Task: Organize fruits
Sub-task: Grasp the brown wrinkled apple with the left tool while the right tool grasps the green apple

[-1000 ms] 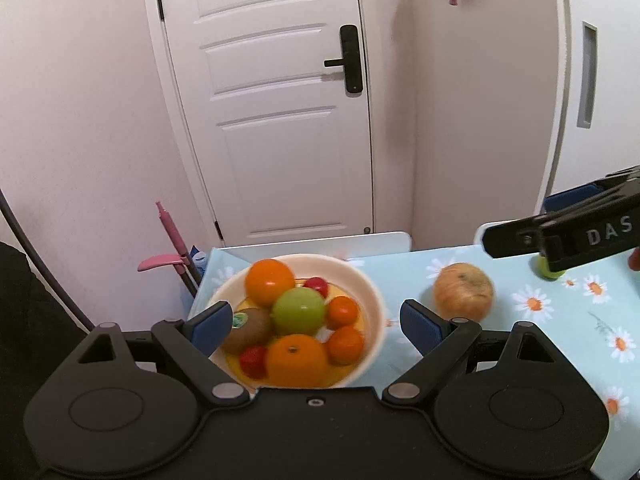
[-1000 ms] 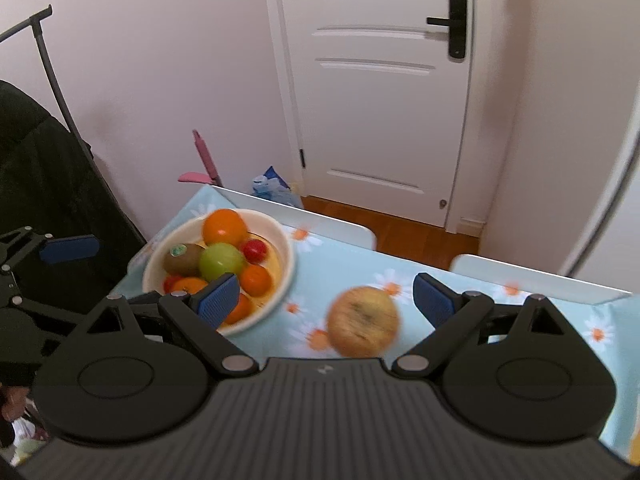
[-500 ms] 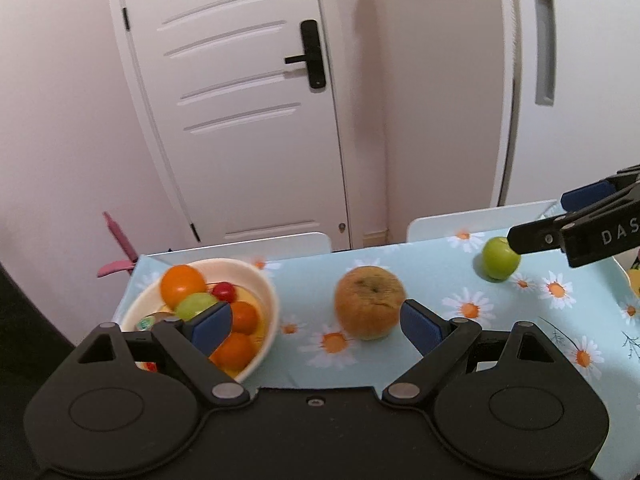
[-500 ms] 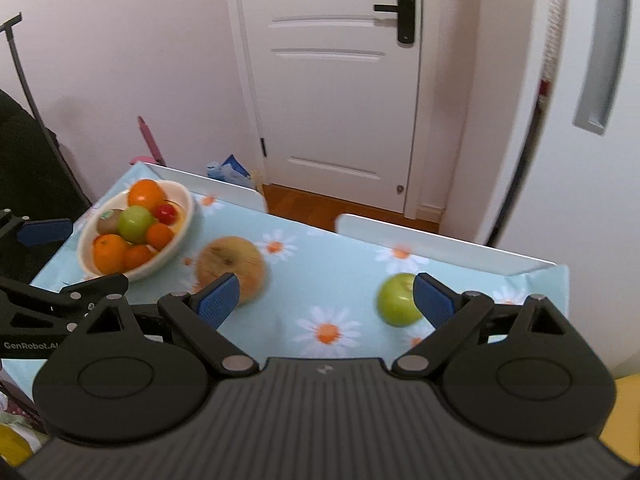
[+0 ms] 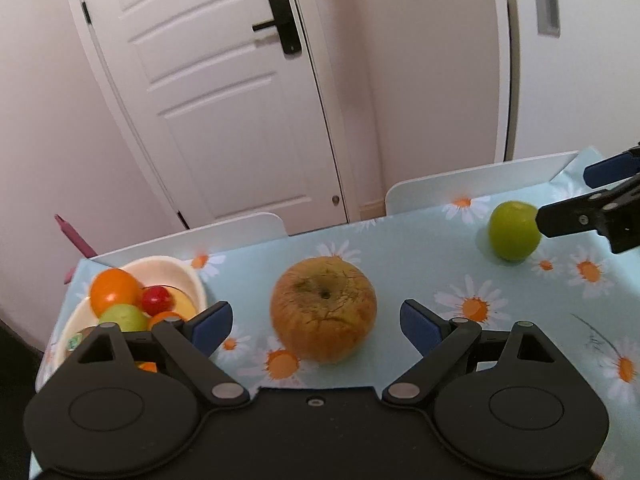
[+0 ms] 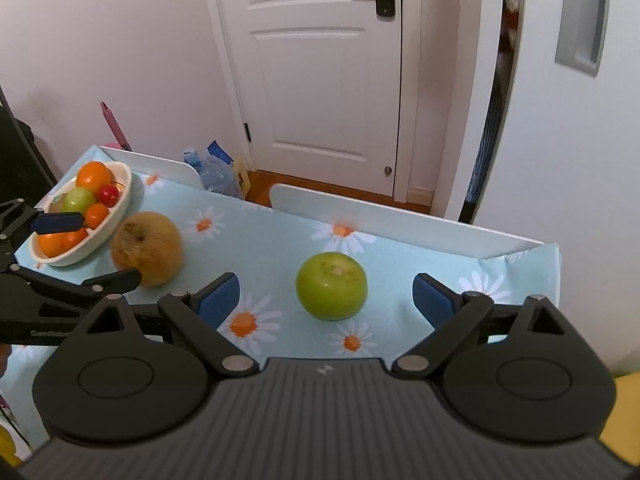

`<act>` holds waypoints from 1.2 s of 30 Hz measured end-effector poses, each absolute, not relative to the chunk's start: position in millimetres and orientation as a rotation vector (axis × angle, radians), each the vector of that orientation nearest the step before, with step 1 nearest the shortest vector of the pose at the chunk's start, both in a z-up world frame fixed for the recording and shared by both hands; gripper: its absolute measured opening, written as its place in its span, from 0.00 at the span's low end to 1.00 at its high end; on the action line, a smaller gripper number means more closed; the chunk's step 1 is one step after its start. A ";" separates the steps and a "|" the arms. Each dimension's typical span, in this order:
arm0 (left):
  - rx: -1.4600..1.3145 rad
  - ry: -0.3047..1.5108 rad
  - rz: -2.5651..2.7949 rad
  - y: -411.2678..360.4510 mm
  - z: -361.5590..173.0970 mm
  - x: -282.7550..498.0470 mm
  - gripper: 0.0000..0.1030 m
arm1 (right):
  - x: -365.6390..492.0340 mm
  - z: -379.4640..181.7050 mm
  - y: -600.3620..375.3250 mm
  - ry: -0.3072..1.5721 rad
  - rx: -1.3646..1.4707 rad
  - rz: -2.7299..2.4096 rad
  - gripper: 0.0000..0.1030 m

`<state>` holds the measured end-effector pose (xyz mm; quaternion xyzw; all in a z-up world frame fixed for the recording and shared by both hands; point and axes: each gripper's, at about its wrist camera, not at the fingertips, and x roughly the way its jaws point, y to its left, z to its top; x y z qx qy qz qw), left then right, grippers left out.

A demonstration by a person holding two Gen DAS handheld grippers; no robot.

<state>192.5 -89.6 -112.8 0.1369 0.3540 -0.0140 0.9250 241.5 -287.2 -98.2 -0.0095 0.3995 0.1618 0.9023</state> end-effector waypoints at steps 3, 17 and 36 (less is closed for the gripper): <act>0.283 0.742 -0.025 -91.9 -123.3 203.9 0.90 | 247.9 -108.8 -287.8 0.842 -0.015 0.339 1.00; 0.267 0.780 0.000 -90.3 -141.1 222.9 0.75 | 264.5 -132.0 -284.7 0.877 -0.014 0.361 1.00; 0.246 0.785 0.000 -89.0 -137.6 200.5 0.75 | 276.9 -140.5 -276.1 0.886 -0.025 0.371 0.78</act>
